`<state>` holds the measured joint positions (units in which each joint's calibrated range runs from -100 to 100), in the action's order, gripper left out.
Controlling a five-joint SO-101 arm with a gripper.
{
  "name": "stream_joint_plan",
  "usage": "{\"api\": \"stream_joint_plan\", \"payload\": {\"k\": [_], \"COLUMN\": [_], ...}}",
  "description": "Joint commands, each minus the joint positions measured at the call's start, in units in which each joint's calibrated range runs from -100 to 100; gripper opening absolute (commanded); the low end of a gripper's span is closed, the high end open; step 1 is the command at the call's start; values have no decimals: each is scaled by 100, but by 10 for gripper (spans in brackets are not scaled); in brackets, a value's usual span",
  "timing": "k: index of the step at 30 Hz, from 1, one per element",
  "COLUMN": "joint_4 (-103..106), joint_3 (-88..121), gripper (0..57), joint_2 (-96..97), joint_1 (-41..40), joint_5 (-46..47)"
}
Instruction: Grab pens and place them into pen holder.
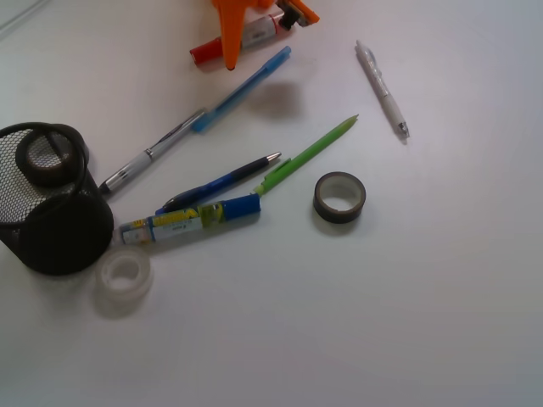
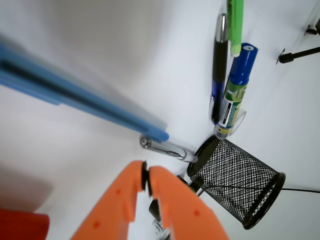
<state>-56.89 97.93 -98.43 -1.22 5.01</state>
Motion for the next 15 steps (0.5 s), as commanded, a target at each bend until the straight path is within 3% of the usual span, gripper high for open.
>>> {"api": "stream_joint_plan", "payload": {"k": [1,15], "joint_4": [-295,-278], "joint_3": [-110,-110], "gripper": [4,4], "joint_2": [-63,-46], "joint_1": [245,230], "joint_5": [-1446,-1480]}}
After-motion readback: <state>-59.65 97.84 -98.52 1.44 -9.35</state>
